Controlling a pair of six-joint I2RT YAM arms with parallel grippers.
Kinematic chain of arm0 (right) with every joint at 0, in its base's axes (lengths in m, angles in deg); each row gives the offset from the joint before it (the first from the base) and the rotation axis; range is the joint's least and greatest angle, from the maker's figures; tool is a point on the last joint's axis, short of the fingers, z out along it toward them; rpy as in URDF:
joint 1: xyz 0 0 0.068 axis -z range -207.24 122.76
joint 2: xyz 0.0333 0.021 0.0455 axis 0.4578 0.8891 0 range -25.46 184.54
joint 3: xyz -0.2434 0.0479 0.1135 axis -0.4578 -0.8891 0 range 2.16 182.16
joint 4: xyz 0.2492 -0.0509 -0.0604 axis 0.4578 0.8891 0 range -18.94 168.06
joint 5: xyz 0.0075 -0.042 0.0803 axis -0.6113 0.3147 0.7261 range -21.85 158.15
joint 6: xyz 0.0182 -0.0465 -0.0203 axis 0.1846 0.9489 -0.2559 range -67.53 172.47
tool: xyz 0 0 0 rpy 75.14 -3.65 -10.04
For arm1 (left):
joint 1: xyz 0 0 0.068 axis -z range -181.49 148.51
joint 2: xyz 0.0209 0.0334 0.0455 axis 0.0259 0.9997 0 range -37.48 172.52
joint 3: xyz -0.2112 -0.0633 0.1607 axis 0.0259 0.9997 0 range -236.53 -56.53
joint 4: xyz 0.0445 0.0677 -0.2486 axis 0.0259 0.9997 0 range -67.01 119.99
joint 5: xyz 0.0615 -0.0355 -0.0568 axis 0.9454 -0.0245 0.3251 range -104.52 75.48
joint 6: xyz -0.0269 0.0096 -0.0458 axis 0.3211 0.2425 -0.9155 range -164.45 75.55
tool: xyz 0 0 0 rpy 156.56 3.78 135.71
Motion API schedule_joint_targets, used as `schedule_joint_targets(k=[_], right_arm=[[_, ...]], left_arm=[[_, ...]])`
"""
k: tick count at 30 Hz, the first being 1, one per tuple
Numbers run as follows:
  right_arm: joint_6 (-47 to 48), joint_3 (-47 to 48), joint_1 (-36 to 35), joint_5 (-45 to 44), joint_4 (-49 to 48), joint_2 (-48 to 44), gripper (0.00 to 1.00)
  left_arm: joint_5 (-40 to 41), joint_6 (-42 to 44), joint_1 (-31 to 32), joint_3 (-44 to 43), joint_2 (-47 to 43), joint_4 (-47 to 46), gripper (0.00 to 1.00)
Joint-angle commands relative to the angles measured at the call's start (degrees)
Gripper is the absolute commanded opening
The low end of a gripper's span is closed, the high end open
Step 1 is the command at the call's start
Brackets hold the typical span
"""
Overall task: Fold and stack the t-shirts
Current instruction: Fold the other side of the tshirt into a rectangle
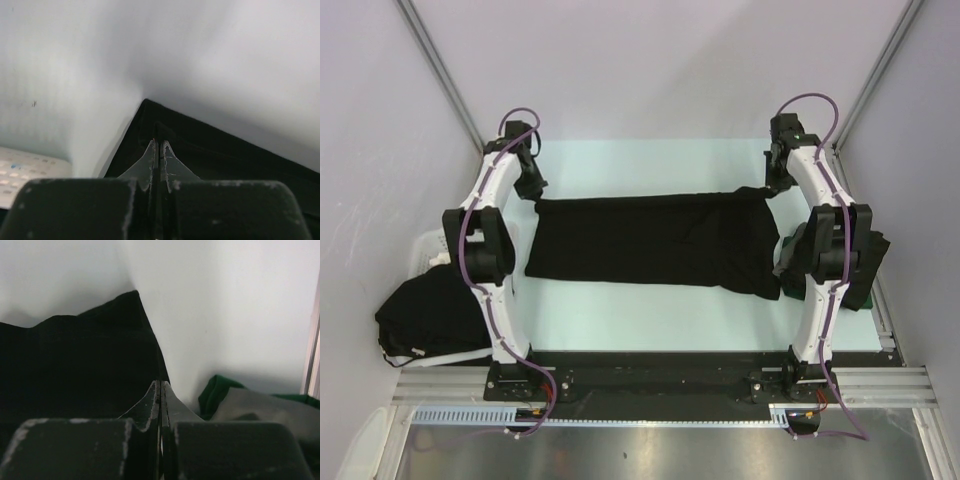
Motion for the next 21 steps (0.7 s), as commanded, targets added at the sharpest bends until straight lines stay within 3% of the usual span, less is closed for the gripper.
schedule_joint_targets(k=[1, 11, 21], right_arm=[[-3.1, 2.1, 0.9, -2.0, 7.5, -3.4, 0.0], [-7.5, 6.4, 0.5, 1.4, 16.7, -1.6, 0.0], [-11.6, 6.3, 0.1, 5.6, 27.7, -1.0, 0.0]], left_arm=[[1.4, 1.9, -0.7, 4.9, -8.4, 2.0, 0.0], [-0.4, 2.8, -0.7, 17.7, -16.5, 3.6, 0.0], [-2.2, 3.4, -0.5, 21.4, -19.4, 4.5, 0.0]])
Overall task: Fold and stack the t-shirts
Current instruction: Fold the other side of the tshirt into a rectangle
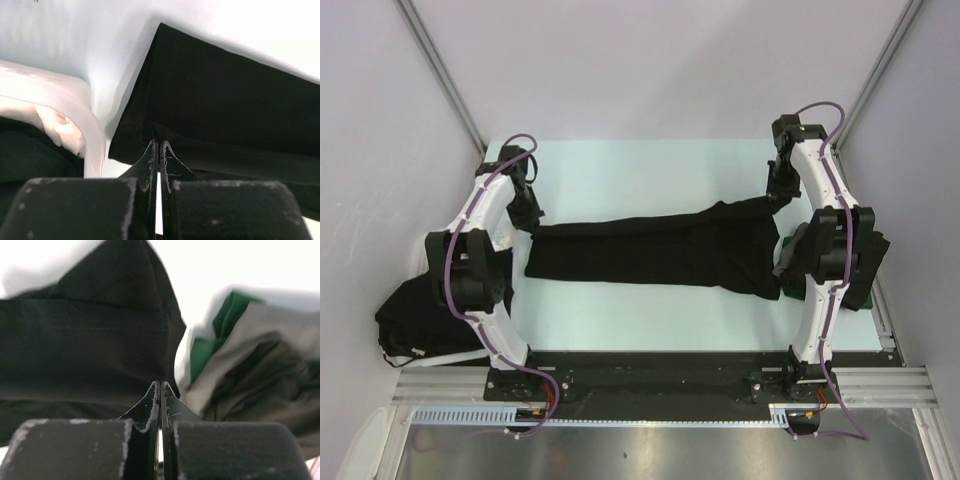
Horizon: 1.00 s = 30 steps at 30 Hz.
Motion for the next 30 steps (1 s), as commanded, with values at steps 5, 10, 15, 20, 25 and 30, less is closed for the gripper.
schedule_joint_targets(k=[5, 10, 15, 20, 25, 30], right_arm=[[-4.6, -10.4, -1.5, 4.1, 6.5, -4.7, 0.0], [-5.6, -16.9, -2.1, 4.8, 6.2, -7.9, 0.0], [-4.8, -19.7, -2.0, 4.5, 5.7, -8.4, 0.0], [-4.0, -19.0, -2.1, 3.6, 6.9, -8.7, 0.0], [-3.6, -20.1, -1.6, 2.7, 7.3, -8.8, 0.0], [-4.2, -22.6, -1.6, 1.9, 6.8, -9.7, 0.0]], left_arm=[[-0.3, 1.8, -0.4, -1.6, -3.1, 1.1, 0.0], [-0.4, 1.9, 0.0, -2.8, -2.4, 1.7, 0.0], [-0.8, 1.9, 0.1, -1.8, -2.9, 1.6, 0.0], [-0.8, 2.2, 0.4, -0.7, -4.2, 1.8, 0.0], [-0.2, 2.4, 0.3, 1.4, -5.0, 1.9, 0.0], [0.0, 2.4, 0.4, 3.5, -7.0, 1.6, 0.0]])
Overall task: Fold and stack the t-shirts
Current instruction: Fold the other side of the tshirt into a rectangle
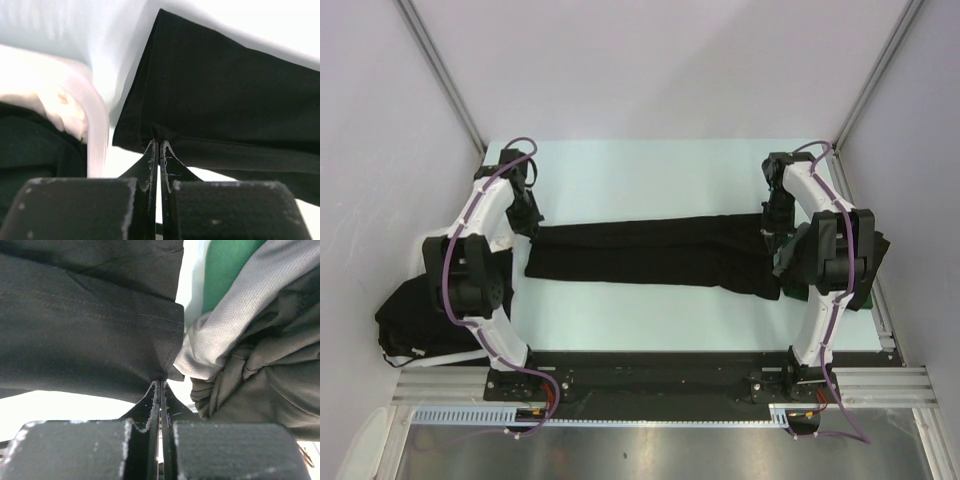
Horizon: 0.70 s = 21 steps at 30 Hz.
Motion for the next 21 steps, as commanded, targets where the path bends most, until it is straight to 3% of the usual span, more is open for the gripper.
schedule_joint_targets(k=[1, 21], right_arm=[[-0.2, -2.4, 0.3, -2.0, 1.3, -3.4, 0.0], [0.6, -7.8, 0.8, -2.3, -0.6, -2.6, 0.0]], left_arm=[[0.5, 1.1, 0.2, 2.0, -5.0, 0.4, 0.0], [-0.2, 1.1, 0.5, 5.1, -4.3, -0.5, 0.0]])
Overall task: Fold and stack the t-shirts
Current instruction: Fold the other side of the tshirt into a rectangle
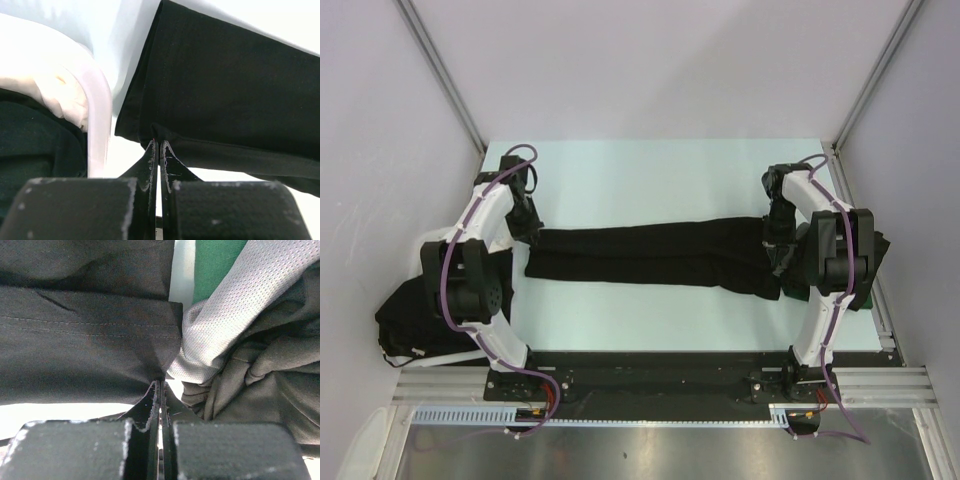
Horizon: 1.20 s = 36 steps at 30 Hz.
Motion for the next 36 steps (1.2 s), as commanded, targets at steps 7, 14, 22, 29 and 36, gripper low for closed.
schedule_joint_targets(k=[7, 14, 22, 29, 36], right_arm=[[0.9, -0.2, -0.3, -1.4, 0.1, 0.2, 0.4], [0.6, 4.2, -0.6, -3.6, 0.8, -0.2, 0.51], [0.4, 15.2, -1.3, -6.2, 2.1, 0.4, 0.53], [0.2, 21.1, -4.2, -7.5, 0.2, 2.8, 0.53], [-1.2, 21.2, -7.1, -6.2, -1.6, 5.1, 0.48]], left_arm=[[-0.2, 0.4, 0.8, -2.0, 1.3, 0.2, 0.16], [0.4, -0.8, 1.1, -6.6, 3.0, 2.3, 0.36], [0.1, -1.6, 2.7, -10.0, 4.5, 2.3, 0.38], [-0.7, -2.1, 5.7, -14.1, 7.6, 1.7, 0.38], [-1.2, -2.2, 10.7, -16.0, 7.5, 0.6, 0.33]])
